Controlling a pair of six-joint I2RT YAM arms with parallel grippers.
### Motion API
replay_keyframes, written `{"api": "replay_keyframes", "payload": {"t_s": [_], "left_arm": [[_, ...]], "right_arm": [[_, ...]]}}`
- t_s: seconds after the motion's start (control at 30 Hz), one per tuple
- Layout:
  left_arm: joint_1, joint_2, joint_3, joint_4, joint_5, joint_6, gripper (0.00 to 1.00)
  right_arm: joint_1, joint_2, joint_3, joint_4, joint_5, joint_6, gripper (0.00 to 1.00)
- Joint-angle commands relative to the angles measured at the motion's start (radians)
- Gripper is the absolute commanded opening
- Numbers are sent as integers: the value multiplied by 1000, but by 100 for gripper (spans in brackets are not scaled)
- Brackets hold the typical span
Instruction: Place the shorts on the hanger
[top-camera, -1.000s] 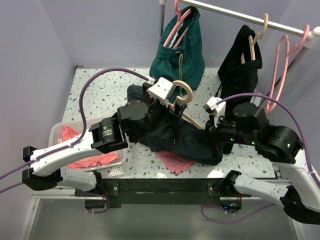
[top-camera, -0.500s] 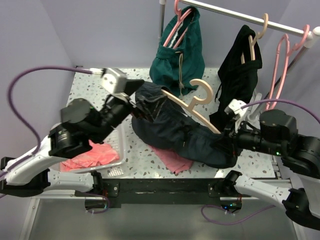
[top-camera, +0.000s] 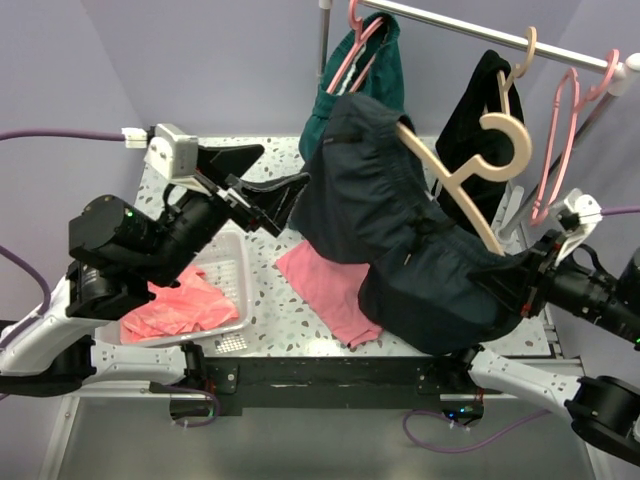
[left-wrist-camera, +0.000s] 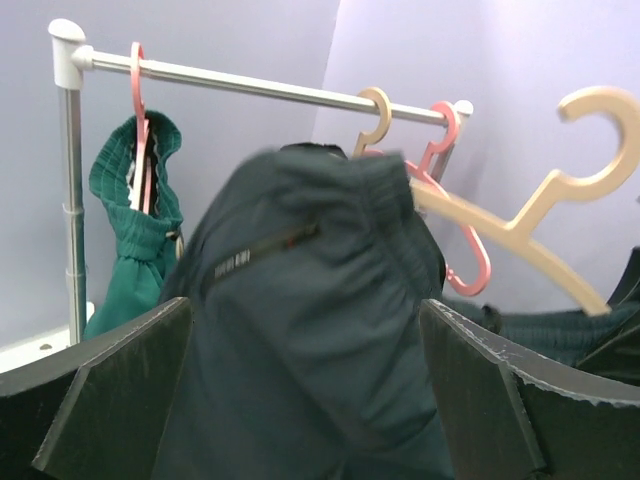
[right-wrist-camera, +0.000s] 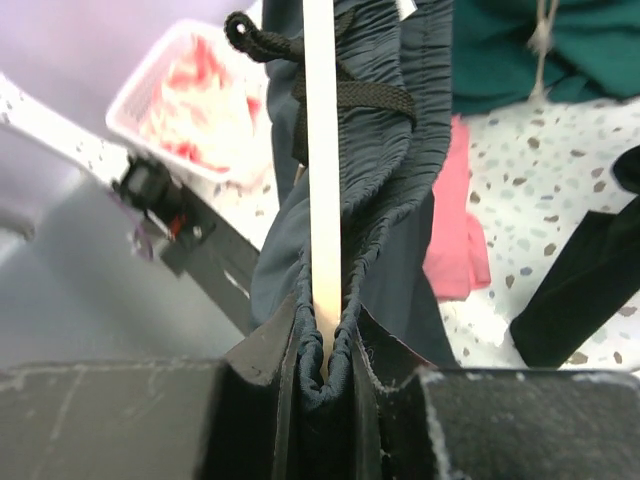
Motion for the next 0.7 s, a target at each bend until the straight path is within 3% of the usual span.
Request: {"api": "replay_keyframes", "payload": {"t_s": [0.0, 0.43, 0.67], "left_arm": [[-2, 21, 6, -9, 19, -26, 100], [-2, 33, -38, -19, 33, -58, 100], [-2, 47, -74, -12, 35, -70, 100]], "right_arm": [[1, 39, 67, -141, 99, 52, 0], [3, 145, 1, -109, 406, 166, 0], [1, 335, 52, 26, 510, 227, 0]]}}
